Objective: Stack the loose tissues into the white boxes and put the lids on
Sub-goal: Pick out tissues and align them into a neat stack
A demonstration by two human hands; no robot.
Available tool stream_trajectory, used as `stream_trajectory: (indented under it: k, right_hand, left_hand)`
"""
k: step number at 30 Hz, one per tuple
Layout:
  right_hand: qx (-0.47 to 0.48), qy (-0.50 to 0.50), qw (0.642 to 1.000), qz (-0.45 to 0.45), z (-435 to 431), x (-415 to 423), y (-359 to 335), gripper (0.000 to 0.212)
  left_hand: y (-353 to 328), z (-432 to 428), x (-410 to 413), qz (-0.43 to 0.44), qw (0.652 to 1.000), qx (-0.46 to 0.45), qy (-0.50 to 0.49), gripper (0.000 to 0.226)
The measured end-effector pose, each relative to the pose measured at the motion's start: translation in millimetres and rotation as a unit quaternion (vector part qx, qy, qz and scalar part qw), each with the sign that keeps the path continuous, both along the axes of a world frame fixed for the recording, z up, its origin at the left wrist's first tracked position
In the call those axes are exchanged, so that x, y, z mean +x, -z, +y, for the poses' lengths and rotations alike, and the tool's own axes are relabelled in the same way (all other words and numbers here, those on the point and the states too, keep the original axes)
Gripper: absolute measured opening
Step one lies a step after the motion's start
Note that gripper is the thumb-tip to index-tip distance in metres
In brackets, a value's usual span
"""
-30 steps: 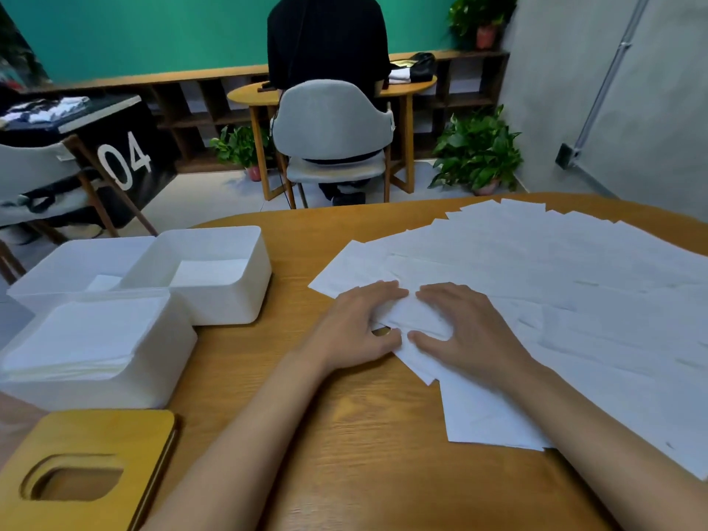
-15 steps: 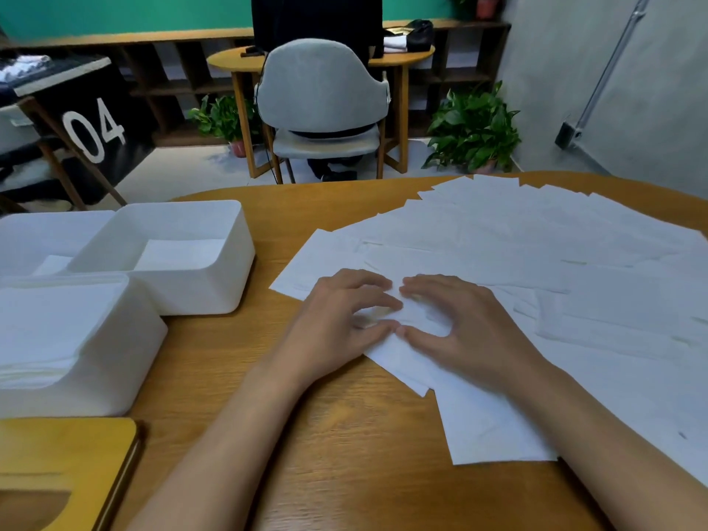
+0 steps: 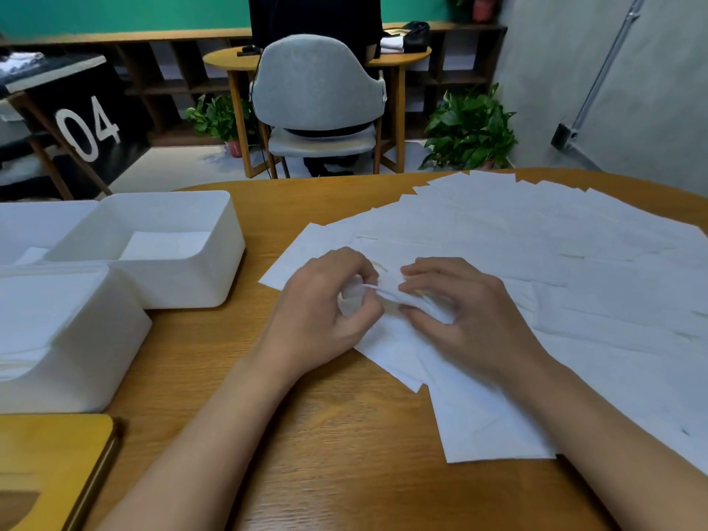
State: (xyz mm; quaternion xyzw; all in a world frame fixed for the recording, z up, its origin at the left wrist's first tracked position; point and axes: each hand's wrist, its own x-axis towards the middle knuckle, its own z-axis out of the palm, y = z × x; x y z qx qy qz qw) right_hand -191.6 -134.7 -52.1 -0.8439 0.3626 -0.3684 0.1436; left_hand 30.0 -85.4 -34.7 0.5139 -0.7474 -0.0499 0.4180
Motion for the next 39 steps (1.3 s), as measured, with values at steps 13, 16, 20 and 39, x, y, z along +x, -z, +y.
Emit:
stream_trajectory:
  k: [13,16,20,39]
  right_hand:
    - [0.173,-0.021,0.969,-0.174,14.5,6.2,-23.8,0.019]
    - [0.217,-0.031,0.94,-0.26,17.9,5.7,-33.3,0.024]
    - [0.268,-0.025,0.911,-0.312,22.2,4.0,-44.1,0.036]
    - [0.211,0.075,0.957,-0.186,-0.7,-12.5,-23.6,0.03]
  left_hand:
    - [-31.7,5.3,12.6,0.227,0.961,0.155,0.031,0.007]
    - [-32.1,8.3,12.5,0.312,0.92,0.237,0.021,0.017]
    - [-27.1,7.0,10.7,0.36,0.894,0.268,0.012,0.021]
    - [-5.6,6.4,-10.9,0.076,0.992,0.099,0.021,0.025]
